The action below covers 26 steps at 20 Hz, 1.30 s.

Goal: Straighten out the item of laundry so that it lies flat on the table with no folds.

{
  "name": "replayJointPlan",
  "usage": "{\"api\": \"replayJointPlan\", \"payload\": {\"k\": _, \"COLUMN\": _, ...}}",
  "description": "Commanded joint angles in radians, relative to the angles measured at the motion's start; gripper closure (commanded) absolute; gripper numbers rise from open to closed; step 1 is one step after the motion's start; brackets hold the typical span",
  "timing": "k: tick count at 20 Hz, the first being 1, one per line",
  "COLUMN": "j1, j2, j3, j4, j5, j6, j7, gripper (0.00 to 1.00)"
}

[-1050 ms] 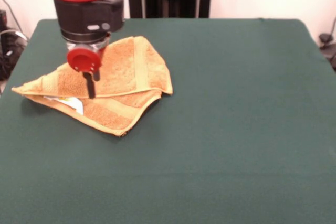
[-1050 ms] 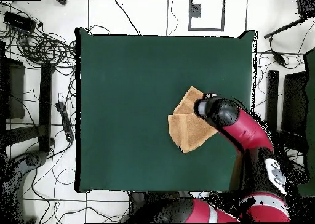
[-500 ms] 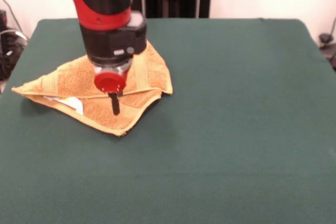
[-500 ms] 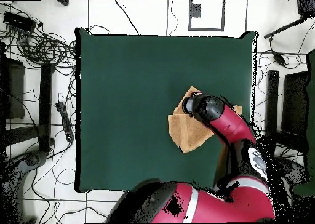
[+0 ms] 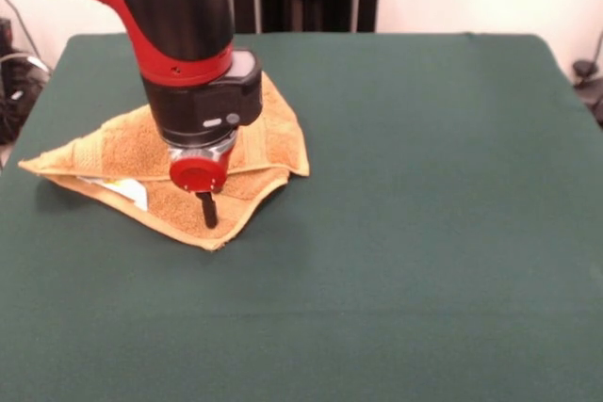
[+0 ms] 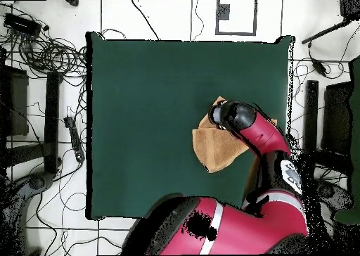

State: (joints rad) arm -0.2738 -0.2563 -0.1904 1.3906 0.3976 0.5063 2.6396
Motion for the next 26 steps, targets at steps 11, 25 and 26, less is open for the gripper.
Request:
{"api": "replayJointPlan", "payload": {"k": 11, "j1": 0.079, "j2": 0.164, "j3": 0.115, "j4": -0.071, "j5": 0.150, "j6": -0.104, "j7": 0.240, "gripper": 0.00}}
{"api": "replayJointPlan", "payload": {"k": 25, "j1": 0.095, "j2": 0.146, "j3": 0.087, "j4": -0.057, "j5": 0.174, "j6": -0.072, "j7": 0.225, "gripper": 0.00}}
{"api": "replayJointPlan", "payload": {"k": 26, "j1": 0.095, "j2": 0.145, "j3": 0.086, "j4": -0.057, "j5": 0.176, "j6": -0.071, "j7": 0.224, "gripper": 0.00}}
